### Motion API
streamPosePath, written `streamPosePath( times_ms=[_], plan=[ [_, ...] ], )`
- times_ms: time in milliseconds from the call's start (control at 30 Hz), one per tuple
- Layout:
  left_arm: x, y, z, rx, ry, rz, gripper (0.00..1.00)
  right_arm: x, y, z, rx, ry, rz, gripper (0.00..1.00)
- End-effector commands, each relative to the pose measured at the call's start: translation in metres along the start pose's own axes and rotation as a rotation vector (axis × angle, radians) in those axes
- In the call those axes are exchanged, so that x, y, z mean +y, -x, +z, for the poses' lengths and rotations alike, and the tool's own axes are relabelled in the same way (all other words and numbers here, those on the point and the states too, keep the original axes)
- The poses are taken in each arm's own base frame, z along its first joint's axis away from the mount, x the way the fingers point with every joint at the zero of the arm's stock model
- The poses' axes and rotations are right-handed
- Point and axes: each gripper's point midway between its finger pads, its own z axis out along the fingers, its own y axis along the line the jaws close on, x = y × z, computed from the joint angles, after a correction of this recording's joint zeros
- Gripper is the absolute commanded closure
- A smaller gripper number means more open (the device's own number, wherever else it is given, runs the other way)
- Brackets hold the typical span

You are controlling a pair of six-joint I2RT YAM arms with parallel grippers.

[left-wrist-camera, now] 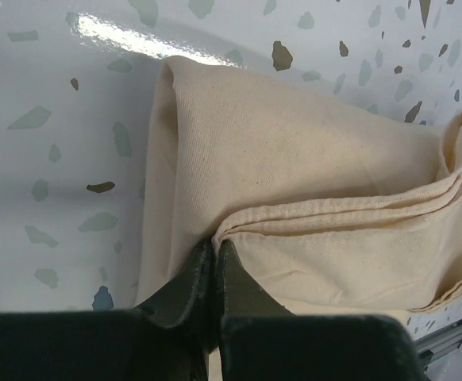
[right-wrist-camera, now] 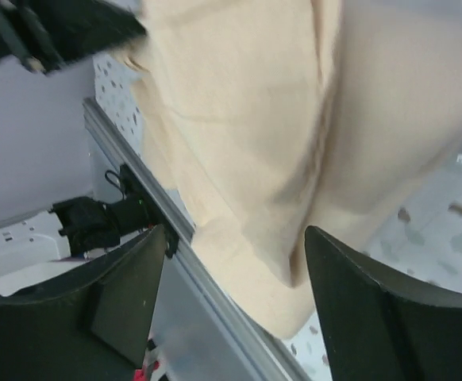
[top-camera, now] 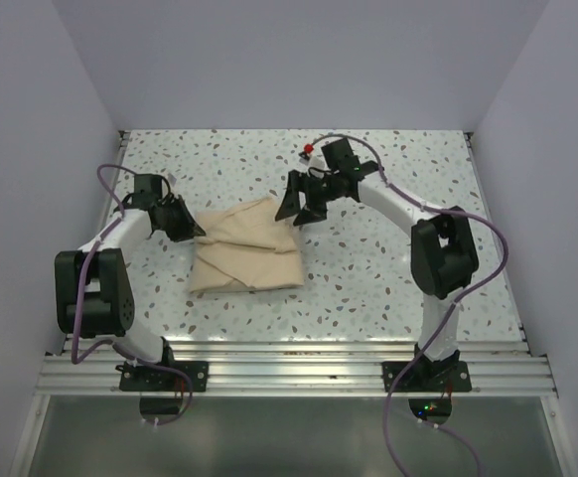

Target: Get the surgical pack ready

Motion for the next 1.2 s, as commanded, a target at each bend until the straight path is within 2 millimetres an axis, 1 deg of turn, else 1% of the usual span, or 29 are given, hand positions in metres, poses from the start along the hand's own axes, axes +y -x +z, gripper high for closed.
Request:
streamPosePath(
  times_ms=[0,33,67,100,167,200,233,267,300,333,367,400,433,500,533,567,667,833,967,1000,1067,1167],
  plan=[
    [0.009,-0.001,-0.007,0.002,0.034,0.026,1.0,0.02,0.056,-0.006,-0.135,-0.008,-0.179,0.22],
    [0.009,-0.002,-0.006,0.004,0.033,0.033,1.0,0.028,0.072,-0.009,-0.167,-0.004,-0.215,0.17],
    [0.01,-0.002,-0.006,0.005,0.034,0.033,1.0,0.027,0.08,-0.006,-0.175,-0.013,-0.242,0.15],
    [0.01,-0.004,-0.005,0.012,0.031,0.036,1.0,0.023,0.096,0.003,-0.176,-0.014,-0.252,0.13],
    [0.009,-0.004,-0.004,0.014,0.025,0.036,1.0,0.015,0.101,0.01,-0.139,-0.016,-0.259,0.12],
    [0.009,-0.004,-0.004,0.014,0.024,0.041,1.0,0.013,0.109,0.017,-0.136,-0.001,-0.266,0.11],
    [0.01,-0.003,-0.004,0.012,0.024,0.042,1.0,0.013,0.11,0.022,-0.124,0.021,-0.265,0.11],
    [0.009,-0.002,-0.004,0.007,0.023,0.043,1.0,0.01,0.114,0.023,-0.124,0.029,-0.259,0.11],
    [0.009,-0.002,-0.004,0.008,0.021,0.049,1.0,0.004,0.116,0.029,-0.116,0.034,-0.248,0.11],
    [0.009,-0.003,-0.004,0.009,0.023,0.05,1.0,0.003,0.118,0.032,-0.12,0.044,-0.251,0.11],
    [0.009,-0.003,-0.004,0.01,0.022,0.05,1.0,0.004,0.115,0.035,-0.107,0.065,-0.246,0.11],
    [0.01,-0.003,-0.004,0.009,0.023,0.052,1.0,0.001,0.115,0.041,-0.104,0.074,-0.248,0.11],
    [0.01,-0.004,-0.004,0.01,0.023,0.05,1.0,-0.001,0.115,0.043,-0.102,0.078,-0.243,0.11],
    [0.01,-0.005,-0.003,0.014,0.018,0.049,1.0,-0.001,0.108,0.049,-0.076,0.113,-0.233,0.11],
    [0.011,-0.005,-0.003,0.015,0.02,0.049,1.0,-0.003,0.108,0.054,-0.073,0.128,-0.232,0.11],
    [0.011,-0.006,-0.003,0.017,0.019,0.047,1.0,0.002,0.105,0.055,-0.06,0.158,-0.224,0.12],
    [0.011,-0.007,-0.002,0.02,0.019,0.045,1.0,0.006,0.104,0.063,-0.053,0.193,-0.216,0.13],
    [0.011,-0.007,-0.001,0.019,0.015,0.042,1.0,0.013,0.099,0.071,-0.033,0.238,-0.196,0.2],
    [0.01,-0.007,0.0,0.022,0.011,0.037,1.0,0.02,0.086,0.079,-0.001,0.265,-0.187,0.25],
    [0.01,-0.007,0.0,0.02,0.012,0.036,1.0,0.018,0.081,0.084,0.013,0.263,-0.179,0.26],
    [0.009,-0.005,0.001,0.017,0.01,0.039,1.0,0.021,0.076,0.088,0.027,0.268,-0.178,0.28],
    [0.009,-0.005,0.001,0.018,0.01,0.038,1.0,0.024,0.071,0.092,0.04,0.273,-0.172,0.35]
  ],
)
